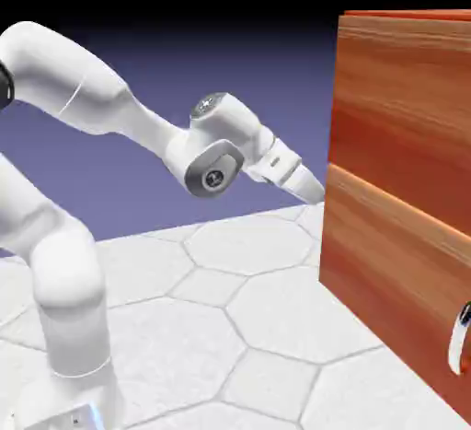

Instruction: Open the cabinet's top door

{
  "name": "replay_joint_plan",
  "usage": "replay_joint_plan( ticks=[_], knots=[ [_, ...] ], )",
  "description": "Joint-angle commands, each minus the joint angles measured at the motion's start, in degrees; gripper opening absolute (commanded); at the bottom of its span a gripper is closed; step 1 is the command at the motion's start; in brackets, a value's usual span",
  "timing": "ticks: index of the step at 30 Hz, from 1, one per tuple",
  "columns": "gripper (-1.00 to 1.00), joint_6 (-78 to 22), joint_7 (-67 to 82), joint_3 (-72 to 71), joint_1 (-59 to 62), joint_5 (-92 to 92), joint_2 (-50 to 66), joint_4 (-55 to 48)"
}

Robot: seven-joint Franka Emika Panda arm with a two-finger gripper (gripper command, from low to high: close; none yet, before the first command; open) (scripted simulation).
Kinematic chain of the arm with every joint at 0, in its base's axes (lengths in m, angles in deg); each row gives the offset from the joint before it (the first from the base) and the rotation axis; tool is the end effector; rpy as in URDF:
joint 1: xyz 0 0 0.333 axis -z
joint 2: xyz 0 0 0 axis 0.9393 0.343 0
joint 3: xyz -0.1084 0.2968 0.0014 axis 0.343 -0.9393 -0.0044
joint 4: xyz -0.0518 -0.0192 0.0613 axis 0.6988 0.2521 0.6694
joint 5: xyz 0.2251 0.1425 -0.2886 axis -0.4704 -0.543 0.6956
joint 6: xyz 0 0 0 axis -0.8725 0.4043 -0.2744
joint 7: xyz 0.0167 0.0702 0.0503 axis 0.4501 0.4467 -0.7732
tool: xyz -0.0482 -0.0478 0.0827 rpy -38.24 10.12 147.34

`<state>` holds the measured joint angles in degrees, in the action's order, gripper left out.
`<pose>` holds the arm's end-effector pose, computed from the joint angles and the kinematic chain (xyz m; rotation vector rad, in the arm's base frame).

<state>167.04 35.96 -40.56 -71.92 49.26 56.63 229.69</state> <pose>0.3916 0.0072 0.4711 -2.4638 0.9265 -1.0747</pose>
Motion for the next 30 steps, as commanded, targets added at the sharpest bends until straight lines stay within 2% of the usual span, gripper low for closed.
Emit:
replay_joint_plan(
  ticks=[1, 30],
  knots=[
    [0.00, 0.2, -1.7, 1.2, -1.1, 2.5, -0.4, -0.9],
    [0.00, 5.6, -50.3, 36.4, -32.2, 74.8, -11.5, -27.1]
  ],
)
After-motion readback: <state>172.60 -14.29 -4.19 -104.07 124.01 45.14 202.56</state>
